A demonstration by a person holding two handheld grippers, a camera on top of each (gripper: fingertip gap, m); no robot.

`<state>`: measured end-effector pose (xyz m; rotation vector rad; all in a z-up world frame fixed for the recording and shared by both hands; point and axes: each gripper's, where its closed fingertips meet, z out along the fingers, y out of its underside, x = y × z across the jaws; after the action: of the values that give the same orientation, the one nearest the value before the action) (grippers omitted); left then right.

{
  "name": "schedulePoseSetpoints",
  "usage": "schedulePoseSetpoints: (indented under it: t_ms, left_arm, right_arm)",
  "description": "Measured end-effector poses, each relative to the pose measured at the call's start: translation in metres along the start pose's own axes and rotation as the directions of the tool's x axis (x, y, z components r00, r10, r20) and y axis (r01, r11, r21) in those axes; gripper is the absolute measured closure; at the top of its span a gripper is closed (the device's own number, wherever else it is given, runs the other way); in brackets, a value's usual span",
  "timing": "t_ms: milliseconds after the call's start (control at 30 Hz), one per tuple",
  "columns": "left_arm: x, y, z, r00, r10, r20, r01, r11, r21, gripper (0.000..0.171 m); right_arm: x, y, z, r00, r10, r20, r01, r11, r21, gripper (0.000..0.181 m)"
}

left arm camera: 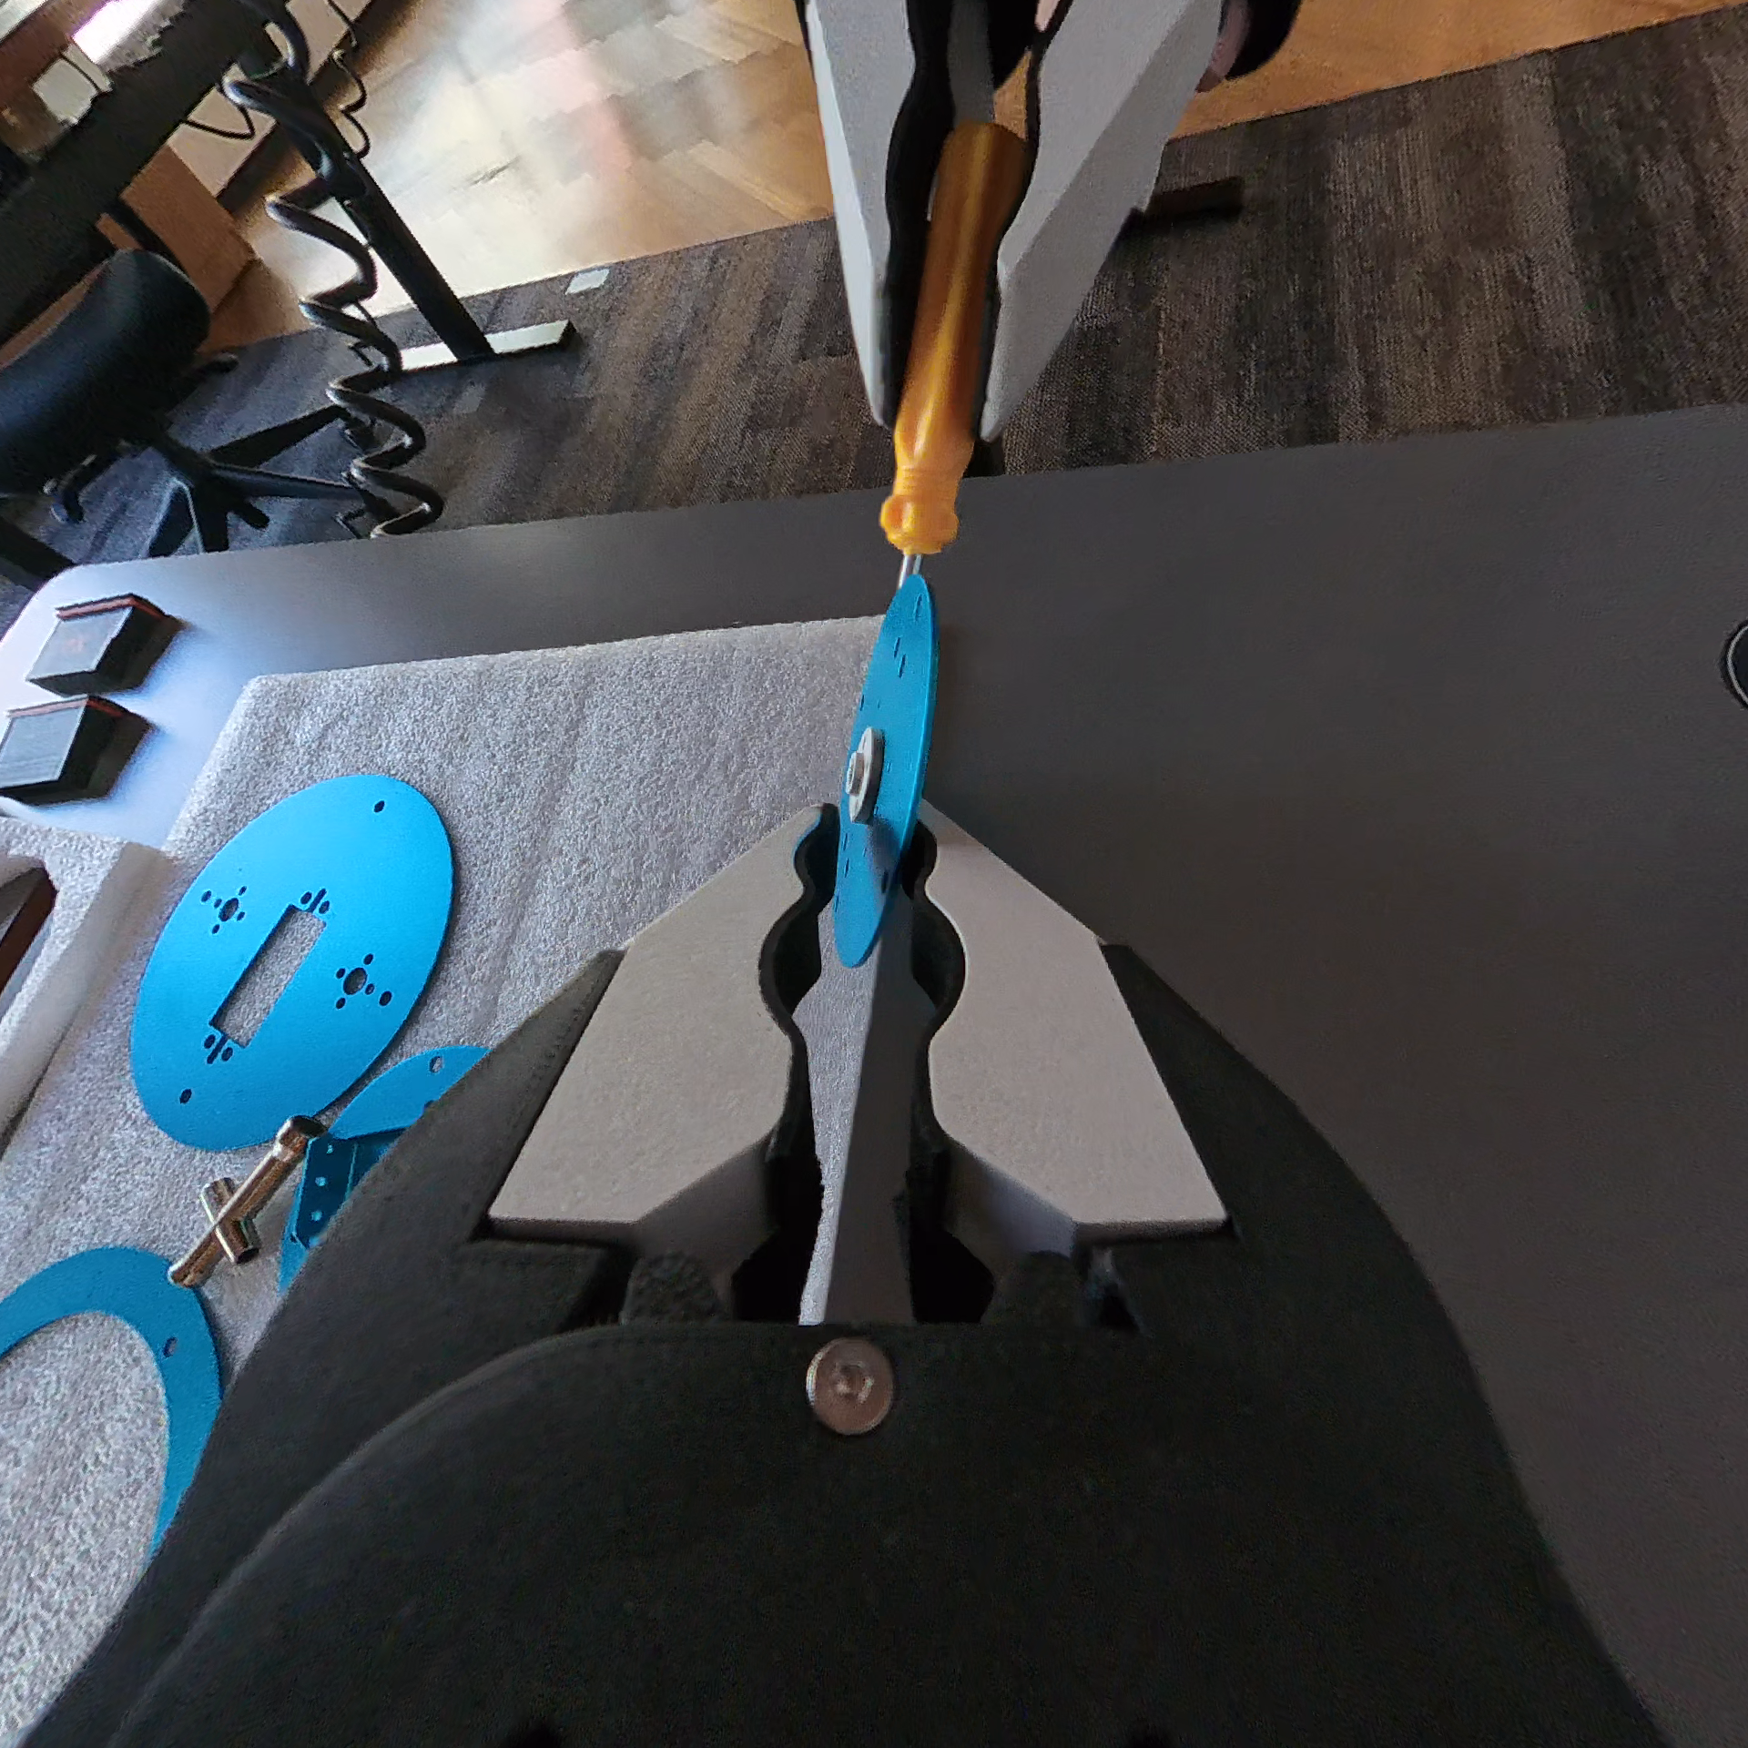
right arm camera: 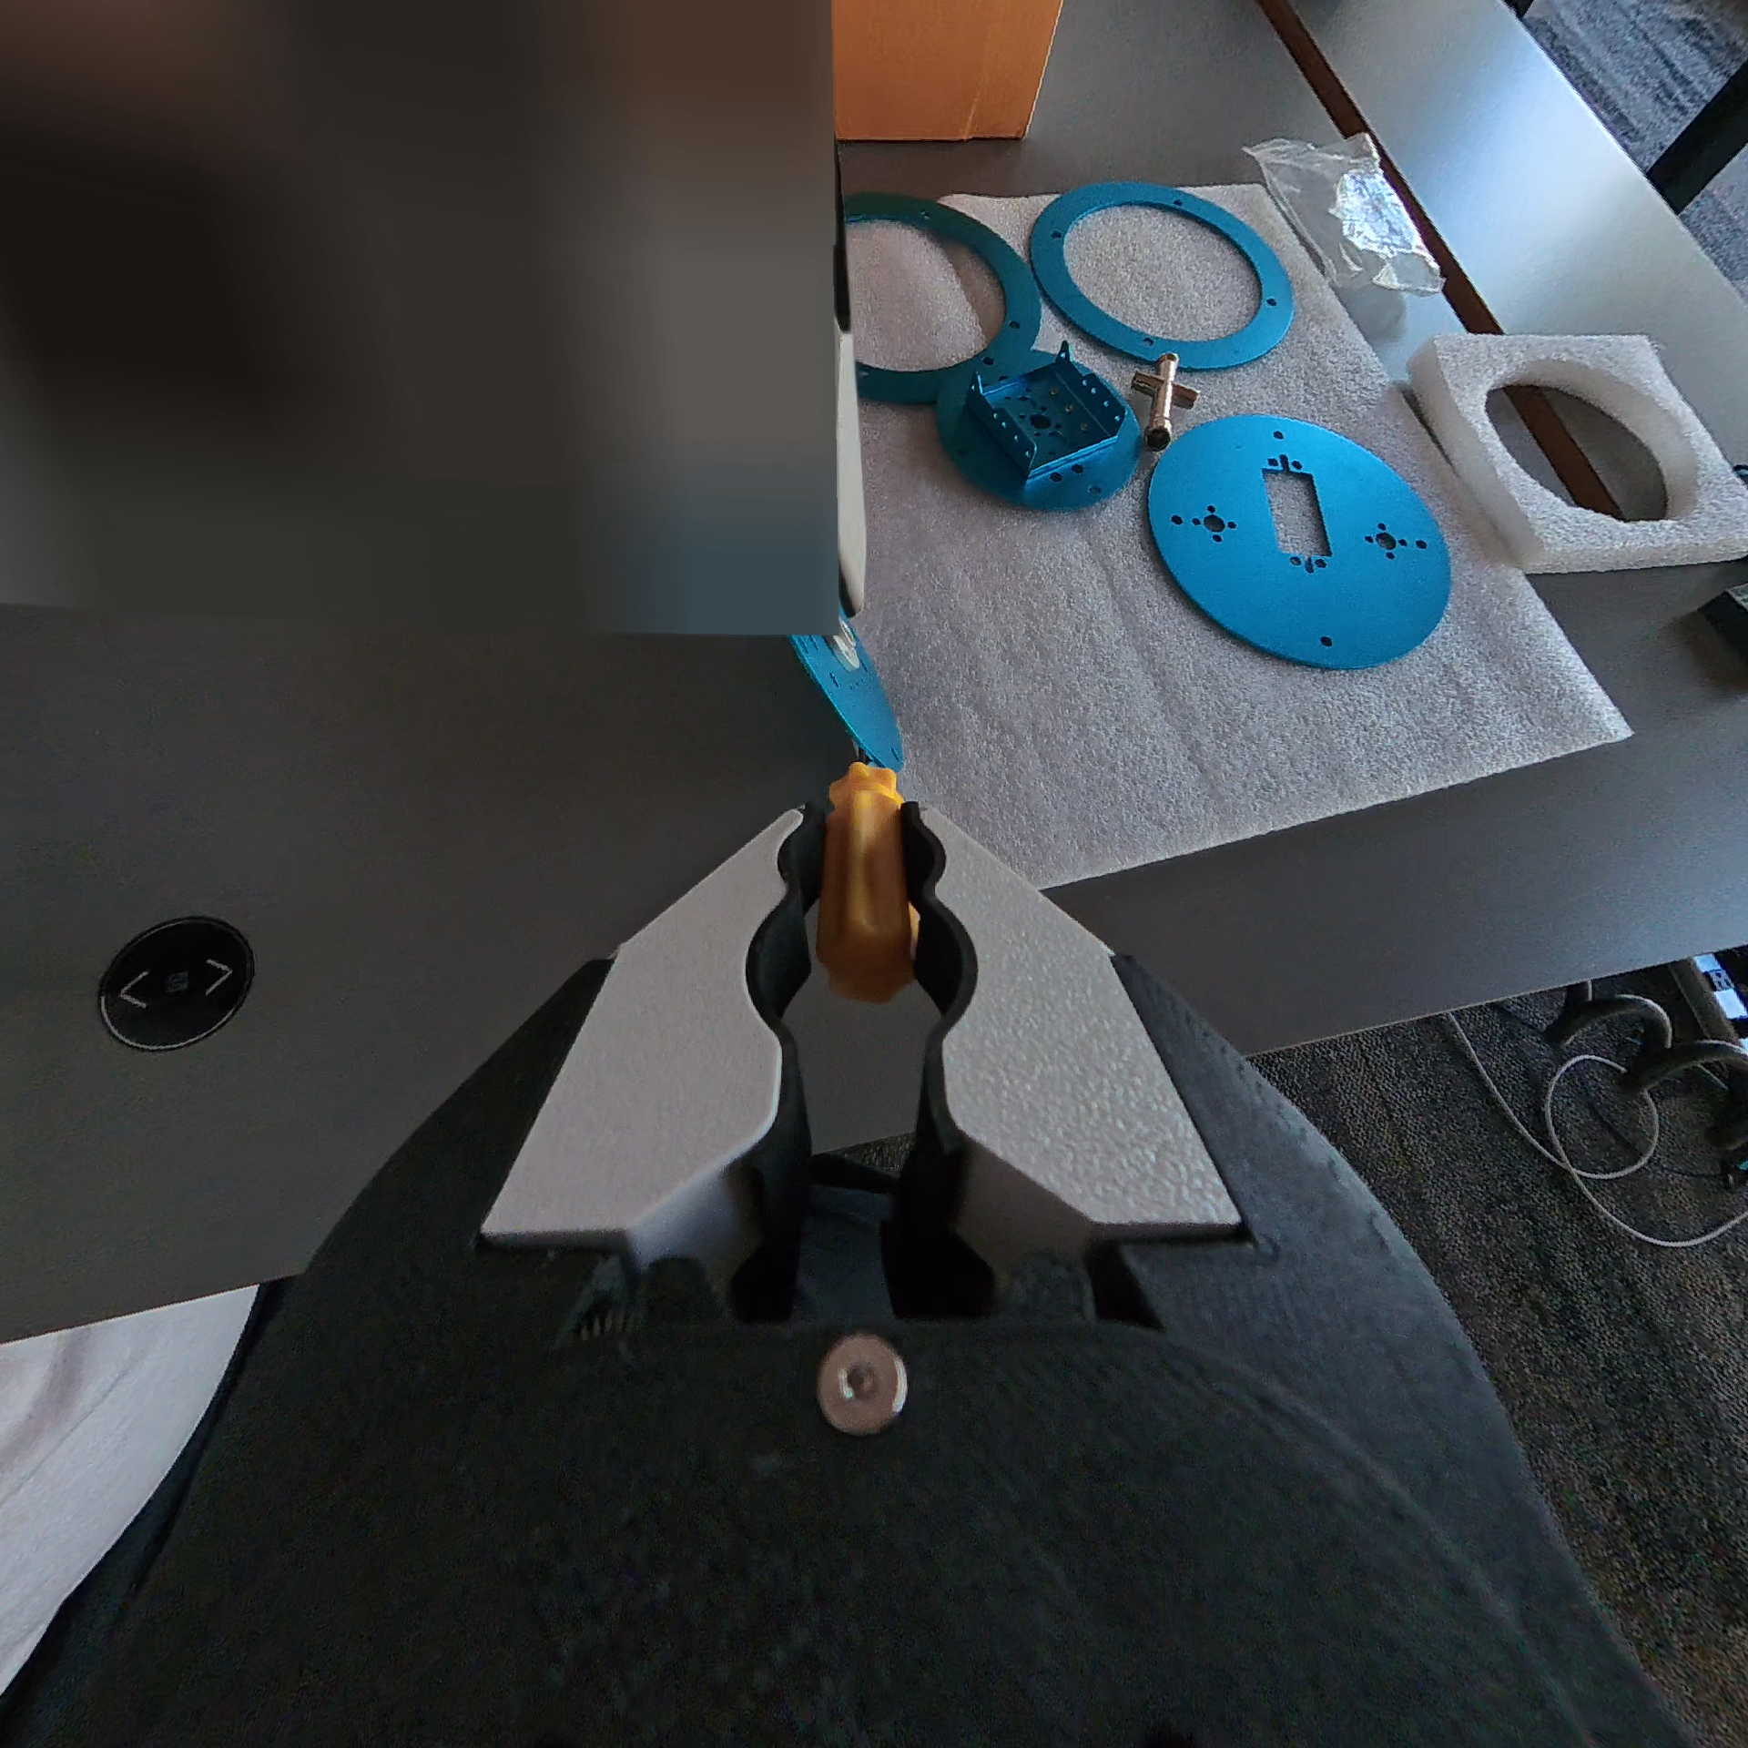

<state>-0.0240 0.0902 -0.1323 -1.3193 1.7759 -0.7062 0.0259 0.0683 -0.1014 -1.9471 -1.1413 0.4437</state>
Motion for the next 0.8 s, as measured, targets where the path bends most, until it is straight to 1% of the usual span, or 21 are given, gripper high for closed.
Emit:
schedulePoseSetpoints:
  t_ms: [100,267,600,667,700,767,800]
  left_arm:
    - [0.001,0.0,0.0,0.998,0.057,0.011,-0.058,0.998,0.013,0.163]
    - [0.001,-0.001,0.0,0.981,0.19,0.047,-0.19,0.982,0.004,0.167]
    - [-0.001,0.0,0.0,0.946,0.305,0.112,-0.304,0.952,-0.027,0.17]
    - [-0.003,-0.001,0.001,0.956,0.271,0.109,-0.27,0.963,-0.03,0.17]
    - [-0.005,-0.001,0.001,0.97,0.219,0.104,-0.218,0.976,-0.023,0.17]
    - [-0.014,-0.001,0.001,0.994,0.062,0.09,-0.062,0.998,0.002,0.17]
    - [-0.019,0.0,0.001,0.996,-0.024,0.084,0.023,1.0,0.01,0.17]
  right_arm:
    - [0.0,0.0,0.0,1.0,-0.006,0.004,0.006,1.0,-0.011,0.167]
    - [0.001,-0.002,0.0,1.0,-0.015,0.012,0.015,1.0,-0.016,0.167]
    - [0.001,-0.003,0.0,1.0,-0.02,0.013,0.02,1.0,-0.014,0.167]
    - [0.002,-0.002,0.0,1.0,-0.018,0.013,0.018,1.0,-0.016,0.166]
    - [0.002,-0.002,0.0,1.0,-0.014,0.013,0.014,1.0,-0.013,0.167]
    - [0.004,-0.002,-0.001,1.0,-0.002,0.011,0.002,1.0,-0.005,0.167]
    - [0.006,-0.002,-0.002,1.0,0.004,0.001,-0.004,1.0,0.0,0.167]
